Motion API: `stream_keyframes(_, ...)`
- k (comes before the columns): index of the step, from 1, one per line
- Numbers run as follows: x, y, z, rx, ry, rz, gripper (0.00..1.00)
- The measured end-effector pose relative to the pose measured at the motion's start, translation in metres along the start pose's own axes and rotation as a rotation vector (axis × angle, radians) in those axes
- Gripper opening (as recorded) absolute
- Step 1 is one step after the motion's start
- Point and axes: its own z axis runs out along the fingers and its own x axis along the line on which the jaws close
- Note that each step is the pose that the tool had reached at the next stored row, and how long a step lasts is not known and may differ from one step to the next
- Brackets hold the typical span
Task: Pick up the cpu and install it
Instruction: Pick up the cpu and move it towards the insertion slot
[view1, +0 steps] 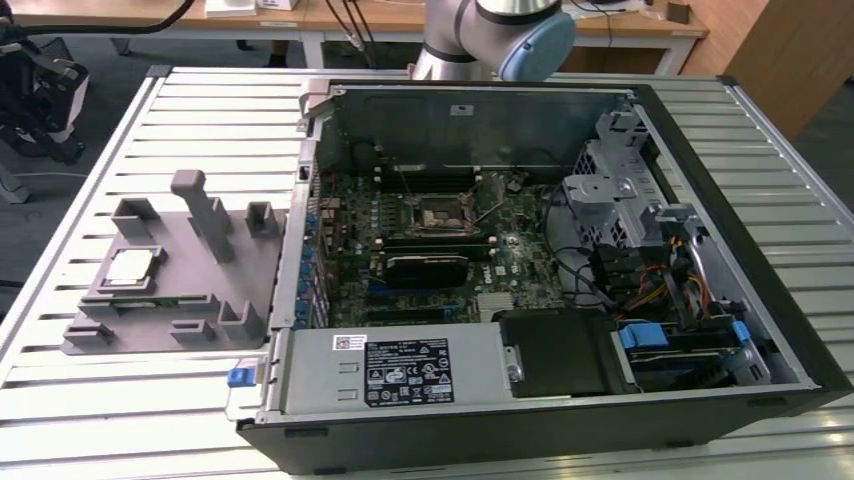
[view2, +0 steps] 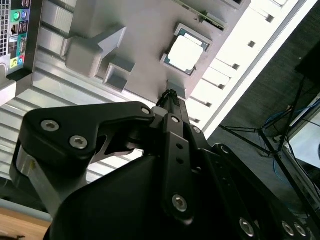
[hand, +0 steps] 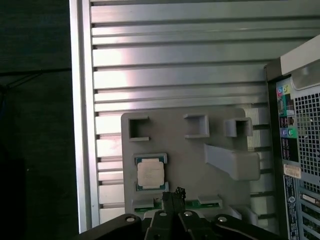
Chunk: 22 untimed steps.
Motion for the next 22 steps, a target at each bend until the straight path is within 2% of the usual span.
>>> stream_keyframes(5,0.0014,-0.0035,0.0079,-0.0051,0.0022,-0.010,0.11)
stream_keyframes(7,0.0019,-0.0053,0.0114,-0.0055,0.0055,-0.019,0.23)
stream_keyframes(8,0.0020,-0.0062,0.0132,-0.0055,0.0078,-0.023,0.23)
stream_keyframes(11,0.0020,-0.0083,0.0184,-0.0054,0.0165,-0.034,0.35)
stream_keyframes(12,0.0021,-0.0086,0.0199,-0.0053,0.0215,-0.041,0.41)
stream_keyframes(13,0.0021,-0.0089,0.0213,-0.0053,0.0269,-0.049,0.41)
stream_keyframes(14,0.0022,-0.0090,0.0223,-0.0051,0.0324,-0.057,0.47)
stream_keyframes(16,0.0023,-0.0090,0.0239,-0.0050,0.0407,-0.083,0.47)
stream_keyframes(17,0.0024,-0.0091,0.0252,-0.0054,0.0426,-0.097,0.47)
stream_keyframes(22,0.0026,-0.0098,0.0330,-0.0060,0.0453,-0.133,0.47)
